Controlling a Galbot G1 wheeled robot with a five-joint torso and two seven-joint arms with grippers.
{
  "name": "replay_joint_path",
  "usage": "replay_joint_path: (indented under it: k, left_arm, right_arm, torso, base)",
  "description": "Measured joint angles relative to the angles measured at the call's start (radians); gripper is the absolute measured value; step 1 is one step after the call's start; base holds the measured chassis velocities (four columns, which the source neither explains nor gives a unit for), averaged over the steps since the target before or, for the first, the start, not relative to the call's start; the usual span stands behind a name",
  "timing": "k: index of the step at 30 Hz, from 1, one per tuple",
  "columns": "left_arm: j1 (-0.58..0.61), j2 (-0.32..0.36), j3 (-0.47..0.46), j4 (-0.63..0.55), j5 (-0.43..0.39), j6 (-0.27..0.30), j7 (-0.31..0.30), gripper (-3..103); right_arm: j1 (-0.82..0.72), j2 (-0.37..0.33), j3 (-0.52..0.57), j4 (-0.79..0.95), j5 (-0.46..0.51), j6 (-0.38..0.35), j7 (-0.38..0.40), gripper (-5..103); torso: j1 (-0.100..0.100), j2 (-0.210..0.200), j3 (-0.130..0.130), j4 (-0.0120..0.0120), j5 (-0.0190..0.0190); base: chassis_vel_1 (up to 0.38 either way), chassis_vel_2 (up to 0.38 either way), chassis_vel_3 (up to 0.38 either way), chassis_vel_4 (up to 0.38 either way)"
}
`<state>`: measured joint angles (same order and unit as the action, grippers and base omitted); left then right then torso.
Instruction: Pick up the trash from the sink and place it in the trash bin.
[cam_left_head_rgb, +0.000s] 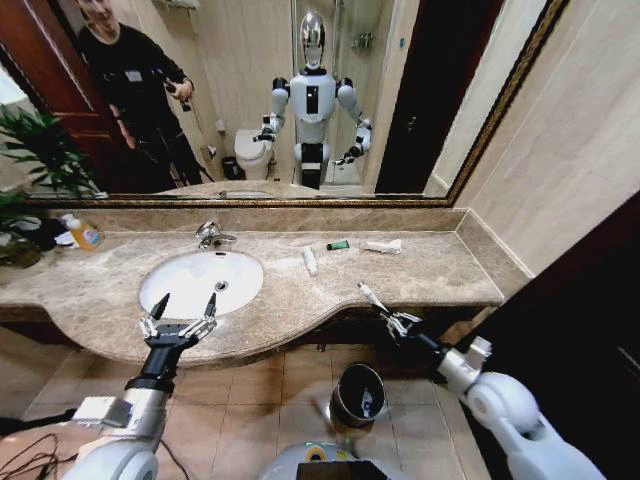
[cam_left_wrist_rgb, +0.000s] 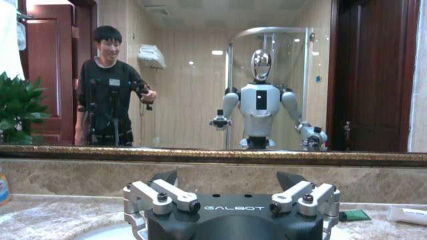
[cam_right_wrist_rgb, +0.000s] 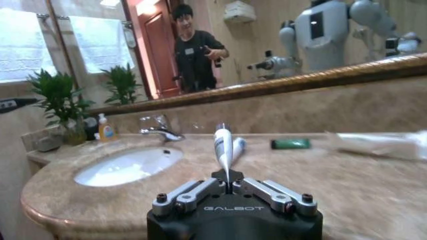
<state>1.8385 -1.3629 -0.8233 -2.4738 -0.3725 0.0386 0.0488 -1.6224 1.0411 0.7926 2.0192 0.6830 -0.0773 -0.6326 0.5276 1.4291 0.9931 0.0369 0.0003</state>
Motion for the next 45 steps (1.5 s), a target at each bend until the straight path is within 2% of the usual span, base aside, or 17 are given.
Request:
replay_joint_path:
  k: [5, 7, 10, 12, 14, 16, 17, 18, 22, 24, 25, 26, 27, 30, 33, 39, 45]
  left_arm:
    - [0.0, 0.0, 0.0, 0.0, 0.0, 0.0, 0.0, 100]
    - [0.0, 0.0, 0.0, 0.0, 0.0, 0.0, 0.0, 100]
    - [0.0, 0.0, 0.0, 0.0, 0.0, 0.0, 0.0, 100]
    - [0.0, 0.0, 0.0, 0.0, 0.0, 0.0, 0.0, 100]
    - [0.0, 0.0, 0.0, 0.0, 0.0, 0.0, 0.0, 100]
    - [0.0, 0.0, 0.0, 0.0, 0.0, 0.0, 0.0, 100]
    - [0.0, 0.0, 0.0, 0.0, 0.0, 0.0, 0.0, 100]
    - [0.0, 0.0, 0.0, 0.0, 0.0, 0.0, 0.0, 100]
    - [0.0, 0.0, 0.0, 0.0, 0.0, 0.0, 0.0, 100]
    - [0.0, 0.0, 0.0, 0.0, 0.0, 0.0, 0.0, 100]
    - [0.0, 0.0, 0.0, 0.0, 0.0, 0.0, 0.0, 100]
    - [0.0, 0.0, 0.0, 0.0, 0.0, 0.0, 0.0, 100]
    - [0.0, 0.0, 0.0, 0.0, 0.0, 0.0, 0.0, 100]
    - [0.0, 0.0, 0.0, 0.0, 0.0, 0.0, 0.0, 100]
    - [0.0, 0.0, 0.0, 0.0, 0.0, 0.0, 0.0, 100]
    - [0.0, 0.0, 0.0, 0.0, 0.0, 0.0, 0.0, 100]
    - [0.0, 0.0, 0.0, 0.0, 0.0, 0.0, 0.0, 100]
  right_arm:
    - [-0.074, -0.001, 0.079, -0.103, 0.002, 0.065, -0.131, 1]
    - [-0.081, 0.0, 0.077, -0.115, -0.01, 0.077, -0.141, 1]
    - [-0.086, 0.012, 0.041, -0.148, -0.081, 0.11, -0.146, 1]
    - [-0.075, 0.025, -0.001, -0.169, -0.146, 0.124, -0.12, 1]
    - [-0.023, 0.046, -0.098, -0.232, -0.274, 0.147, -0.029, 1]
    - [-0.014, 0.049, -0.111, -0.243, -0.292, 0.149, -0.017, 1]
    - [0.027, 0.065, -0.16, -0.311, -0.372, 0.156, 0.023, 1]
    - [0.027, 0.065, -0.16, -0.311, -0.372, 0.156, 0.023, 1]
    - [0.13, 0.112, -0.229, -0.491, -0.57, 0.169, 0.106, 1]
    - [0.143, 0.12, -0.238, -0.515, -0.596, 0.169, 0.124, 1]
    - [0.16, 0.129, -0.264, -0.548, -0.642, 0.158, 0.186, 1]
    - [0.165, 0.133, -0.28, -0.555, -0.657, 0.145, 0.223, 1]
    - [0.165, 0.133, -0.28, -0.555, -0.657, 0.145, 0.223, 1]
    - [0.185, 0.159, -0.334, -0.563, -0.68, 0.05, 0.354, 1]
    - [0.199, 0.17, -0.35, -0.589, -0.699, 0.021, 0.382, 1]
    - [0.213, 0.176, -0.365, -0.632, -0.751, -0.018, 0.366, 1]
    - [0.209, 0.172, -0.399, -0.602, -0.741, -0.066, 0.366, 1]
  torso:
    - [0.0, 0.0, 0.0, -0.0002, -0.0005]
    - [0.0, 0.0, 0.0, -0.0002, -0.0003]
    - [0.0, 0.0, 0.0, -0.0002, -0.0003]
    - [0.0, 0.0, 0.0, -0.0002, -0.0003]
    - [0.0, 0.0, 0.0, 0.0, -0.0003]
    - [0.0, 0.0, 0.0, 0.0001, -0.0002]
    - [0.0, 0.0, 0.0, 0.0001, -0.0004]
    - [0.0, 0.0, 0.0, 0.0001, -0.0004]
    - [0.0, 0.0, 0.0, 0.0001, -0.0002]
    - [0.0, 0.0, 0.0, 0.0, -0.0003]
    - [0.0, 0.0, 0.0, 0.0, -0.0003]
    - [0.0, 0.0, 0.0, -0.0001, -0.0004]
    - [0.0, 0.0, 0.0, -0.0001, -0.0004]
    - [0.0, 0.0, 0.0, 0.0, -0.0005]
    - [0.0, 0.0, 0.0, 0.0, -0.0003]
    - [0.0, 0.0, 0.0, -0.0002, -0.0004]
    - [0.0, 0.0, 0.0, 0.0, -0.0003]
  base:
    - [0.0, 0.0, 0.0, 0.0]
    - [0.0, 0.0, 0.0, 0.0]
    - [0.0, 0.0, 0.0, 0.0]
    - [0.0, 0.0, 0.0, 0.0]
    - [0.0, 0.0, 0.0, 0.0]
    - [0.0, 0.0, 0.0, 0.0]
    - [0.0, 0.0, 0.0, 0.0]
    - [0.0, 0.0, 0.0, 0.0]
    - [0.0, 0.0, 0.0, 0.0]
    - [0.0, 0.0, 0.0, 0.0]
    - [0.0, 0.0, 0.0, 0.0]
    - [0.0, 0.0, 0.0, 0.0]
    - [0.0, 0.0, 0.0, 0.0]
    - [0.0, 0.0, 0.0, 0.0]
    - [0.0, 0.0, 0.0, 0.0]
    - [0.0, 0.0, 0.0, 0.0]
    - [0.0, 0.0, 0.0, 0.0]
